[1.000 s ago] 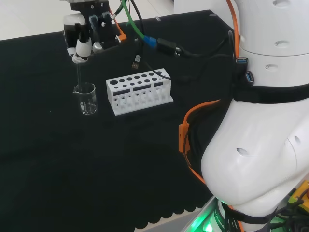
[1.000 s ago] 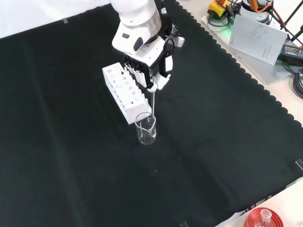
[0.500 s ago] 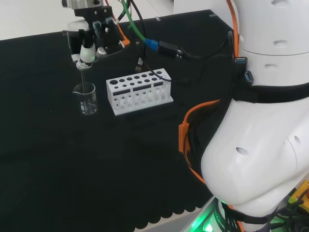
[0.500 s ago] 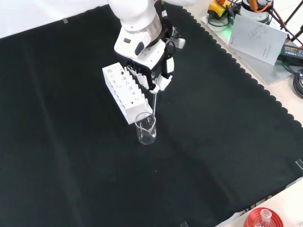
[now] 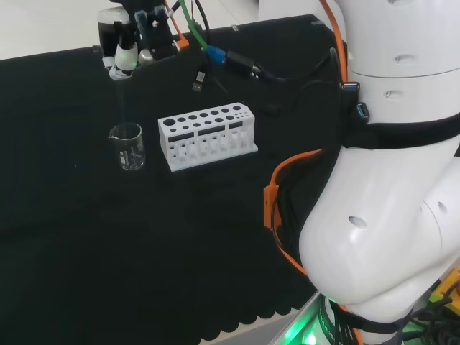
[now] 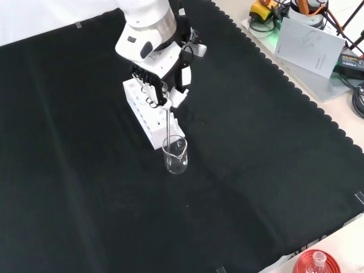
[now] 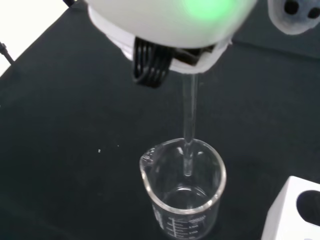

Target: Stir in the beaker to the left of the white test tube rack with the glass rod.

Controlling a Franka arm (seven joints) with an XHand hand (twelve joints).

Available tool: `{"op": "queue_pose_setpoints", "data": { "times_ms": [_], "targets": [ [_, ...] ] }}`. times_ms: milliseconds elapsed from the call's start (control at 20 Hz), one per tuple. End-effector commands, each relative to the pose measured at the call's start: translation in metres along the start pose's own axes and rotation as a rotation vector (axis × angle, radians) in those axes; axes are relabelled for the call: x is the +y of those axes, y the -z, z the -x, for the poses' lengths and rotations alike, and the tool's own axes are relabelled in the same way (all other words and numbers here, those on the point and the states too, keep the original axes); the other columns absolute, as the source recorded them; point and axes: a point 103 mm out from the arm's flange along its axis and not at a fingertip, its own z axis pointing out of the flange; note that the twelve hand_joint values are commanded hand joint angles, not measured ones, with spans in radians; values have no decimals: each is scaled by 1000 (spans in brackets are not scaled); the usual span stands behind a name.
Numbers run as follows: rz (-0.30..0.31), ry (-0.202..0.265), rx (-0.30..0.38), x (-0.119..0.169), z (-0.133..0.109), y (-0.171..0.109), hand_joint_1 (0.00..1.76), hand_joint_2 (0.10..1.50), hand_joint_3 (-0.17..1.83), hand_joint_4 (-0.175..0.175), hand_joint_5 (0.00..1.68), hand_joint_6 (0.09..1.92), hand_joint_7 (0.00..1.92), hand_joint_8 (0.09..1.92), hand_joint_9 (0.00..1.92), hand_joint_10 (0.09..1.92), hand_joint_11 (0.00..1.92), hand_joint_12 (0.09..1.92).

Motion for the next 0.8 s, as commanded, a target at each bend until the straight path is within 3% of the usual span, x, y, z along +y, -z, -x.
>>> {"op": "queue_pose_setpoints", "data": {
  "times_ms": [50,350,800],
  "targets": [
    [-12,-16,8,-6,18,-4,1327,551,791,-175,1336,584,1403,539,1777,297,1645,476],
    [28,-7,32,-19,46,-10,1327,551,792,-175,1336,584,1403,539,1778,297,1645,477],
    [48,0,45,-22,42,-4,1327,550,792,-175,1336,584,1403,540,1777,297,1644,478]
  ]
}}
